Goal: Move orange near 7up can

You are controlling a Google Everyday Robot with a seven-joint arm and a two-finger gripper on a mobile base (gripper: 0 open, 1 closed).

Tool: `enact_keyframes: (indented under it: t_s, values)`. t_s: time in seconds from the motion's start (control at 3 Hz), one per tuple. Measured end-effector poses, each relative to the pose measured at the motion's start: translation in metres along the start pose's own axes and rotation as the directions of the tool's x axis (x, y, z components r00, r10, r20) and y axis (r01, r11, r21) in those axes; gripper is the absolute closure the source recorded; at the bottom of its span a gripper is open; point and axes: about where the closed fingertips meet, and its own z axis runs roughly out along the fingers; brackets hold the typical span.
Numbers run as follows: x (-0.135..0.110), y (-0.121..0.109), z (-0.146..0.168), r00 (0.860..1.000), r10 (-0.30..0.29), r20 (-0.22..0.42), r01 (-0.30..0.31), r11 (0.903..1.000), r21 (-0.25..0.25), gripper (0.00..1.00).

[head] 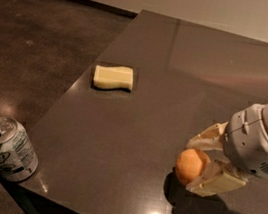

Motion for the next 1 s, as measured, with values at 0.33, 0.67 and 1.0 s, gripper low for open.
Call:
enact_keyframes:
  t_s: [0.33, 0.67, 1.0]
  values:
    - [-0.034, 0.011, 0.014, 0.999, -0.044, 0.024, 0.045, 0.9985, -0.031, 1.0]
    - [-0.065, 0.02, 0.037, 0.995, -0.087, 0.041, 0.089, 0.9935, -0.07, 1.0]
    - [-0.094, 0.025, 0.055, 0.99, -0.12, 0.068, 0.127, 0.9867, -0.102, 1.0]
